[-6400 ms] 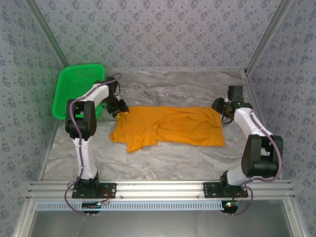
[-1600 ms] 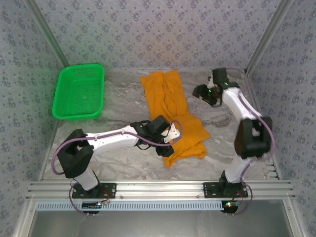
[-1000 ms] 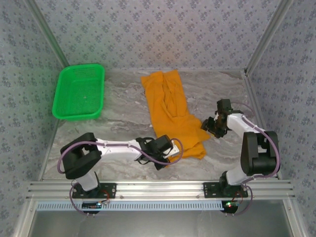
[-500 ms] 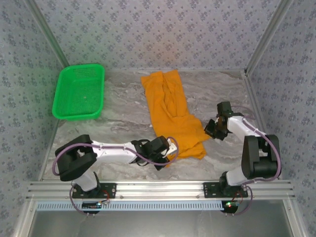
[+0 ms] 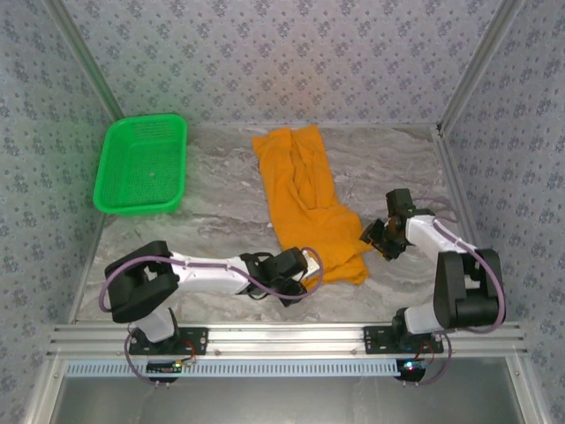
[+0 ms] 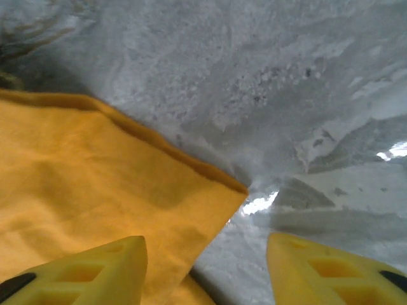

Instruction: Fold the inside-out t-shirt

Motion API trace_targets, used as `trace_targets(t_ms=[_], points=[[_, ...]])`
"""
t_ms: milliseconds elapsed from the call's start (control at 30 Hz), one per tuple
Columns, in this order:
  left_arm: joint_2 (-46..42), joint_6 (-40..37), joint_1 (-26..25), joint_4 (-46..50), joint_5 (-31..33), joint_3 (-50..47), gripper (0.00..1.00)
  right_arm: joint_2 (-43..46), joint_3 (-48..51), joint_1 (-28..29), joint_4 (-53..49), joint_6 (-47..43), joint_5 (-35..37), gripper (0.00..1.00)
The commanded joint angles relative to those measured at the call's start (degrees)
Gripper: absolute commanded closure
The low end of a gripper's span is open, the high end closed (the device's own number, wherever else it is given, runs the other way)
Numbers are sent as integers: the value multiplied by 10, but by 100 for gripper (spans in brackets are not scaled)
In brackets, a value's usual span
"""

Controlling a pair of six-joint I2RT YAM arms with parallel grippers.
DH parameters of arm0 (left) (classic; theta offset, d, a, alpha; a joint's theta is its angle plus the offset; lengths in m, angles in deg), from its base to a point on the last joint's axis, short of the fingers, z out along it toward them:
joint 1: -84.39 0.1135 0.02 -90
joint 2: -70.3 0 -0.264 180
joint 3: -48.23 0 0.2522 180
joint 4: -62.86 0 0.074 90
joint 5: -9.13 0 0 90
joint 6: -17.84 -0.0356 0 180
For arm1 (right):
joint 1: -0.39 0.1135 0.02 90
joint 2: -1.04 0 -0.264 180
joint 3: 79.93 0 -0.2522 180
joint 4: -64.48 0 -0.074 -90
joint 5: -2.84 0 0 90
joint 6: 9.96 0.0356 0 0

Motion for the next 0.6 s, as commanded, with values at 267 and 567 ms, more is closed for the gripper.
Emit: trace_targets(t_ms=[267,567], points=[[-22,-3,-11,-7,23,-1,94,-18,8,9,51,1,4,100],[-91,20,-11,-32,34,-57,96,119,-14,67,-55,111,18,100]])
